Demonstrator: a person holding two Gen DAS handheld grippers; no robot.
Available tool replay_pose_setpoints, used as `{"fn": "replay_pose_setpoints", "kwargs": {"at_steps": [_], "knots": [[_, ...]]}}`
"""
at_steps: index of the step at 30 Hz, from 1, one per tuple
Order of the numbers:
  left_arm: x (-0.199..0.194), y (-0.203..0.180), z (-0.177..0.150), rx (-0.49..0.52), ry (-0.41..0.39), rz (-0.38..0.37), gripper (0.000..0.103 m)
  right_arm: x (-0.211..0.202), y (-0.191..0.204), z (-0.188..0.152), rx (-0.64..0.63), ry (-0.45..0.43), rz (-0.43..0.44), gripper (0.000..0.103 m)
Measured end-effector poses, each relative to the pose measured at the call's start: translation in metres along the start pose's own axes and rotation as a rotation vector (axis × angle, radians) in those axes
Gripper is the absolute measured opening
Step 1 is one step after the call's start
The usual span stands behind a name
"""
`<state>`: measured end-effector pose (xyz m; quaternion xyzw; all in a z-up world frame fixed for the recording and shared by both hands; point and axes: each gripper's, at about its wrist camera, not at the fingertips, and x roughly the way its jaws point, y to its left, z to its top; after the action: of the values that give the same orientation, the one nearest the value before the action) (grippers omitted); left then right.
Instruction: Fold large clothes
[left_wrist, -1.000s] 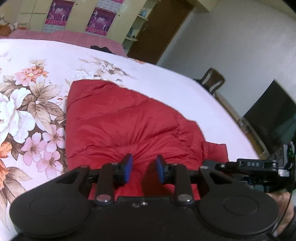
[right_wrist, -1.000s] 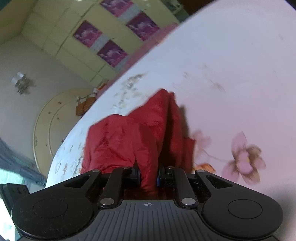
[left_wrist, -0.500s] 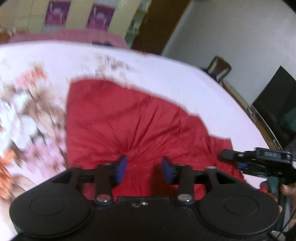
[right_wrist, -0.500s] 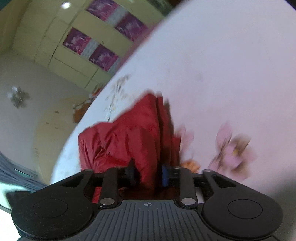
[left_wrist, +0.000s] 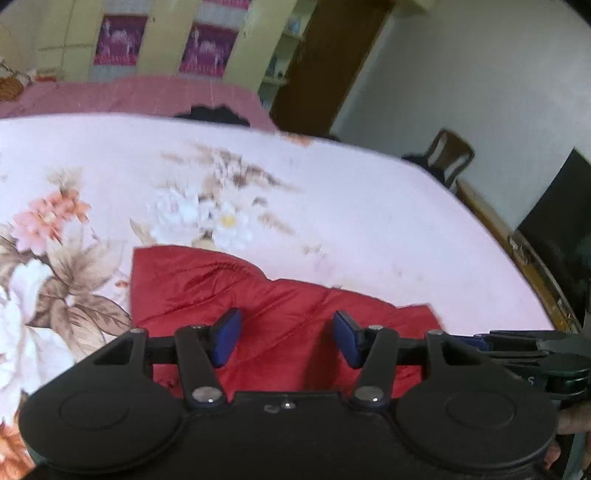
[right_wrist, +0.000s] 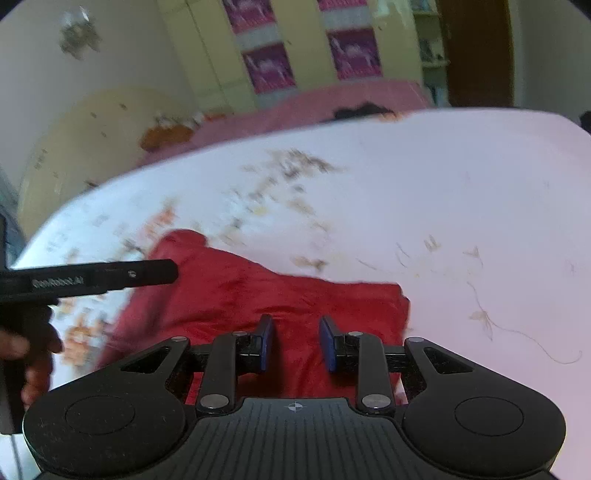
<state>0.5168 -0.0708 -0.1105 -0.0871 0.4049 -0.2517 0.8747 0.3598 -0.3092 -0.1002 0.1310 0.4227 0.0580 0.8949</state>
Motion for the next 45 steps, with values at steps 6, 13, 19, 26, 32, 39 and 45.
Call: {"fn": "replay_pose_setpoints", "kwargs": {"at_steps": [6,13,19,26,32,39,45], "knots": [[0.026,0.011,-0.004,0.006,0.070,-0.016,0.053,0.027,-0.027,-0.013,0.111,0.049,0.017,0.029],[0.031,0.009,-0.008,0.054,0.064,-0.016,0.053,0.022,-0.025,-0.017,0.139,0.026,-0.010,0.029],[0.020,-0.006,0.001,0.112,0.076,0.042,0.060,-0.003,-0.017,-0.010,0.132,-0.008,-0.065,0.029],[-0.055,-0.024,-0.021,0.156,-0.033,-0.046,0.058,-0.060,0.002,-0.032,0.064,-0.071,0.014,0.029],[-0.065,-0.033,-0.064,0.174,0.044,-0.041,0.053,-0.047,0.016,-0.053,-0.028,0.006,-0.004,0.029],[-0.045,-0.033,-0.094,0.200,0.047,0.033,0.055,-0.019,0.013,-0.068,-0.072,0.057,-0.014,0.029],[-0.055,-0.037,-0.088,0.177,0.057,0.063,0.053,-0.034,0.009,-0.059,-0.043,0.081,0.003,0.029]]}}
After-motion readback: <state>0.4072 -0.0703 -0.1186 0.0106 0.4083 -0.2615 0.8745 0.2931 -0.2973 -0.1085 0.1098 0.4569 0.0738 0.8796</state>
